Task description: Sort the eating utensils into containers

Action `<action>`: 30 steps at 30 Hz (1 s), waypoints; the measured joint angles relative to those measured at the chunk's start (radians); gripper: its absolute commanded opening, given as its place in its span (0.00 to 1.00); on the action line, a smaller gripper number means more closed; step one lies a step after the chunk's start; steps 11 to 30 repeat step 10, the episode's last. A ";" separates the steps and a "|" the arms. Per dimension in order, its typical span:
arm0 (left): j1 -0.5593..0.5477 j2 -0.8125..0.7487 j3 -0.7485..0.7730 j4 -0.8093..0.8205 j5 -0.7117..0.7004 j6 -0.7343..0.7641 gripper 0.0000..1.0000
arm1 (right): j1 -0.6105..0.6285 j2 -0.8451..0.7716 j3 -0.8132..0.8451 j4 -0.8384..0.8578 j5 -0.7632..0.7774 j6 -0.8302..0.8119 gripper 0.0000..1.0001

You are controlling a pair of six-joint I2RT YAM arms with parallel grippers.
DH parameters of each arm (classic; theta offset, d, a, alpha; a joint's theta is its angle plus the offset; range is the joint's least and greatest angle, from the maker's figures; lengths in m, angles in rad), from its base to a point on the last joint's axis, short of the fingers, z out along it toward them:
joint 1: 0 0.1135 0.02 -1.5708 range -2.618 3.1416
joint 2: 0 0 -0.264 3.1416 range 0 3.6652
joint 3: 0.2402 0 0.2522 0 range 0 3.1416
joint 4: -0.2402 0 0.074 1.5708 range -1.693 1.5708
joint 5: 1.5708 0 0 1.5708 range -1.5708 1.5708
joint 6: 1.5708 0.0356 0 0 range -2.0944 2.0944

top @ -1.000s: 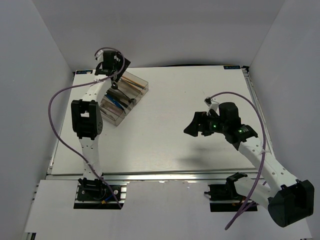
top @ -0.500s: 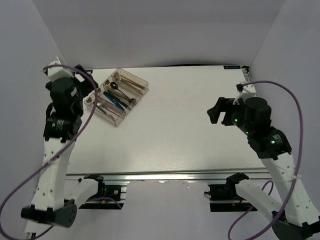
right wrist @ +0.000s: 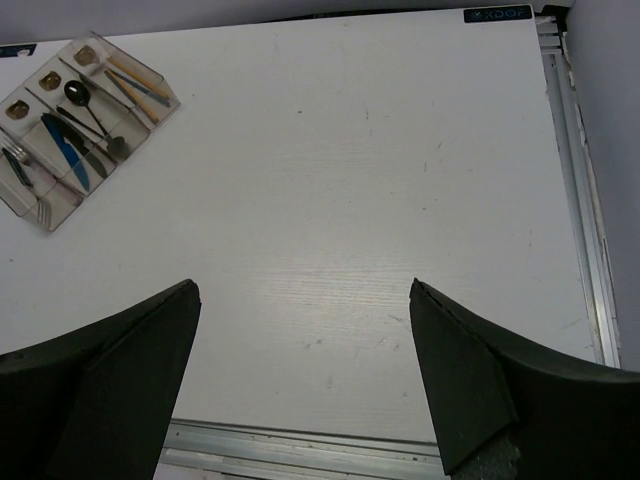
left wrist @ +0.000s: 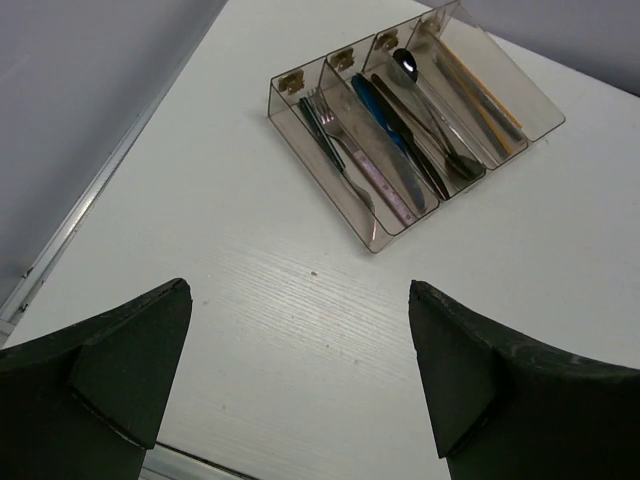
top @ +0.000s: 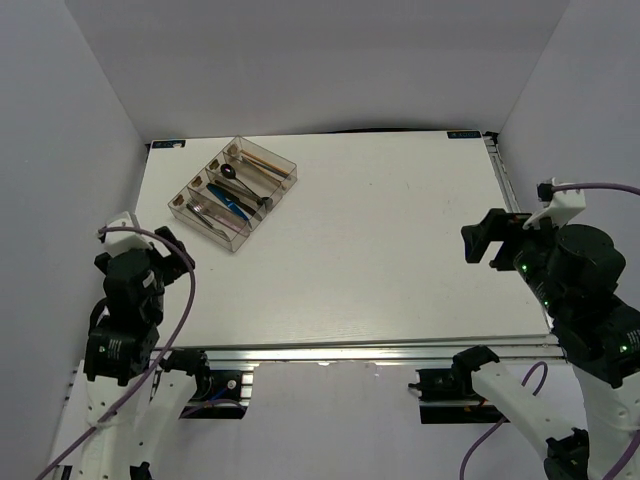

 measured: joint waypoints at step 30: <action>0.000 -0.045 0.004 -0.032 0.023 -0.005 0.98 | 0.000 -0.033 -0.016 -0.040 0.021 -0.008 0.90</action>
